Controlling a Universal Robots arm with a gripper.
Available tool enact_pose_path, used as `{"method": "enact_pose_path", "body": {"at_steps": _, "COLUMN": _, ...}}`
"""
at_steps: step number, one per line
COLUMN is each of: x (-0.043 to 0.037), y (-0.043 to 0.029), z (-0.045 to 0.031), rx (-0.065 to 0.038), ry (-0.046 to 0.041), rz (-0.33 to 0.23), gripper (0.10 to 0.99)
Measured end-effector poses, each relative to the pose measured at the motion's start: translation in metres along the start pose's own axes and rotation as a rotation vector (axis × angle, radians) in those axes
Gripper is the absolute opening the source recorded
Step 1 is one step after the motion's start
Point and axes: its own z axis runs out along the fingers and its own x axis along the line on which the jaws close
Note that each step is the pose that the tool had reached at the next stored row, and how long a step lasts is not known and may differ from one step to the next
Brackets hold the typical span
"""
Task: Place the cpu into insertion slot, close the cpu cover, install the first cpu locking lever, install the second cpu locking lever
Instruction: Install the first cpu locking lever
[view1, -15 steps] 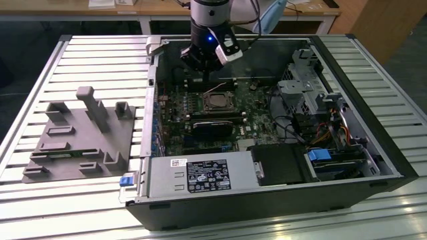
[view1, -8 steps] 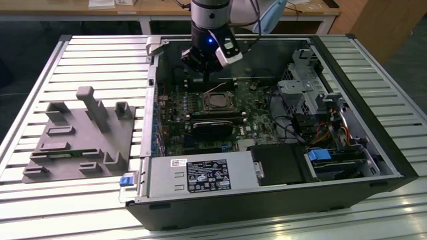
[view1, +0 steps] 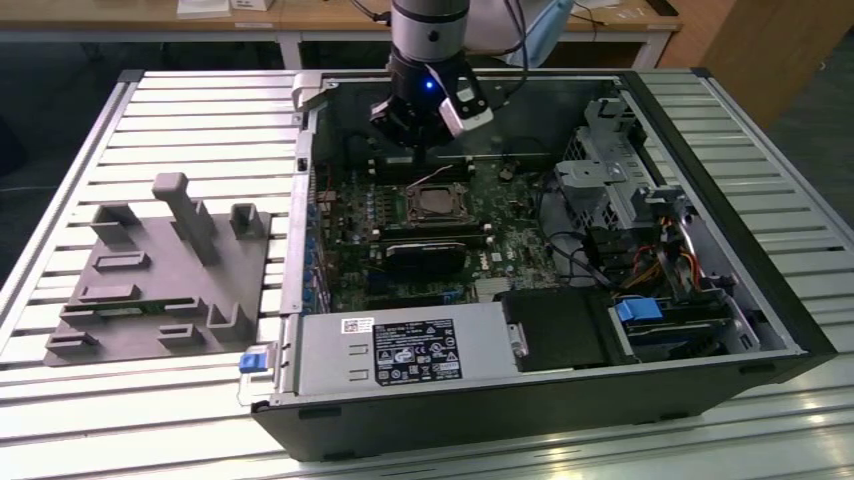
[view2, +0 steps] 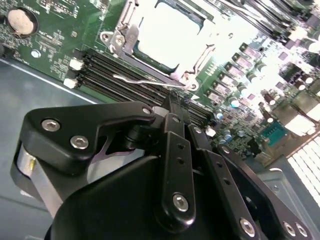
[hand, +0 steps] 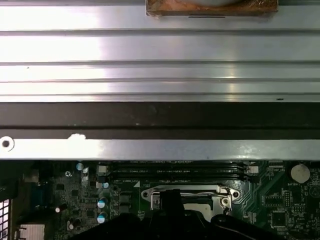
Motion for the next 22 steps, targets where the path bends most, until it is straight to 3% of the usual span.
{"method": "enact_pose_path", "body": {"at_steps": 8, "x": -0.0111, "y": 0.0016, "z": 0.0067, "rx": 0.001, "ry": 0.0001, "rz": -0.002, "gripper": 0.118}}
{"method": "enact_pose_path", "body": {"at_steps": 22, "x": -0.0152, "y": 0.0036, "z": 0.0157, "rx": 0.003, "ry": -0.0013, "rz": -0.003, "gripper": 0.118}}
